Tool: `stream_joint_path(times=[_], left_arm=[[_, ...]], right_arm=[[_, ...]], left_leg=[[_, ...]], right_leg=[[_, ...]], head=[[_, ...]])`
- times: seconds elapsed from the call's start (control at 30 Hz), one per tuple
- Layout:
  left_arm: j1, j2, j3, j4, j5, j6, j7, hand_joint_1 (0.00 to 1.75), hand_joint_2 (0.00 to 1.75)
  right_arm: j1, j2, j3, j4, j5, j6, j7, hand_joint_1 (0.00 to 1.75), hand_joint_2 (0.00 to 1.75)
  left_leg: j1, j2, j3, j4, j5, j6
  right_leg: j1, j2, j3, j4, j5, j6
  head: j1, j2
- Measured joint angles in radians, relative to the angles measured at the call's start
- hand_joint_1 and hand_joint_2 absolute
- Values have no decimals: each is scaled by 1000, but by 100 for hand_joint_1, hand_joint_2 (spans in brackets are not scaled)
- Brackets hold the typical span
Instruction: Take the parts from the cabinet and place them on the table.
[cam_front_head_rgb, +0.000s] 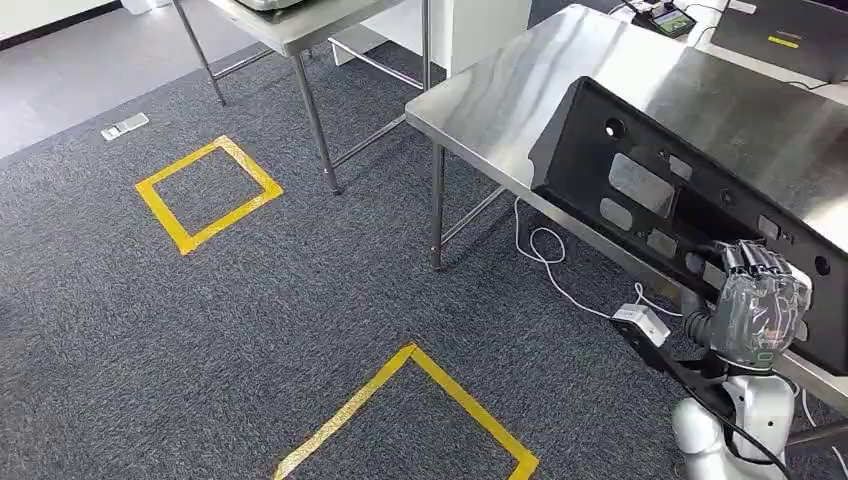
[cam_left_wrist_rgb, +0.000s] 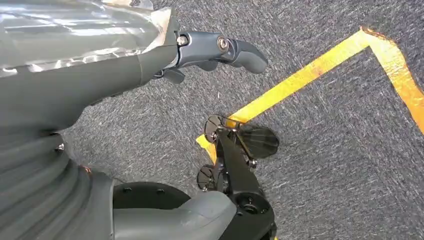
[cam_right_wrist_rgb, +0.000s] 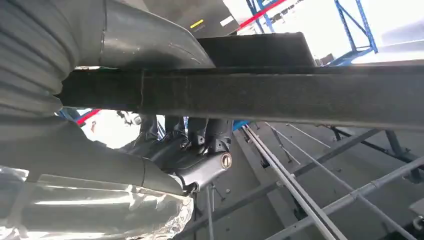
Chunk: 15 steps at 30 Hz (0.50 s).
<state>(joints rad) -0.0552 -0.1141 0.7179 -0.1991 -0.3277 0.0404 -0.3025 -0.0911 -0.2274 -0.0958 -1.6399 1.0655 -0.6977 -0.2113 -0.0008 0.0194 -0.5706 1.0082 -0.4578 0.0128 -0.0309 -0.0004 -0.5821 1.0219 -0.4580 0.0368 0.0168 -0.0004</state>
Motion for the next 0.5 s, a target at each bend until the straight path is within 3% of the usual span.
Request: stream_joint_path(times=[0.37, 0.4, 0.43, 0.5], left_arm=[[1, 0, 8, 0, 0, -9, 0, 0, 175], [1, 2, 8, 0, 0, -10, 0, 0, 175], [1, 3, 8, 0, 0, -11, 0, 0, 175], [2, 6, 9, 0, 0, -11, 0, 0, 175]], right_arm=[[26, -8, -6, -20, -6, 0, 0, 175, 175], [29, -7, -6, -21, -9, 0, 0, 175, 175], [30, -8, -6, -21, -11, 0, 0, 175, 175], [35, -13, -6, -26, -19, 0, 0, 175, 175]], left_leg=[[0, 0, -1, 2, -1, 1], [-1, 0, -6, 12, -5, 1], [-2, -1, -7, 12, -5, 8], [-3, -1, -7, 8, -3, 20]], right_leg=[[-2, 0, 0, 0, 0, 0], [-21, 0, 2, -4, 4, 5], [-15, 0, 1, -3, 5, 8], [-19, 0, 4, -15, 10, 16]], head=[[0, 0], [0, 0], [-2, 0], [-3, 0]])
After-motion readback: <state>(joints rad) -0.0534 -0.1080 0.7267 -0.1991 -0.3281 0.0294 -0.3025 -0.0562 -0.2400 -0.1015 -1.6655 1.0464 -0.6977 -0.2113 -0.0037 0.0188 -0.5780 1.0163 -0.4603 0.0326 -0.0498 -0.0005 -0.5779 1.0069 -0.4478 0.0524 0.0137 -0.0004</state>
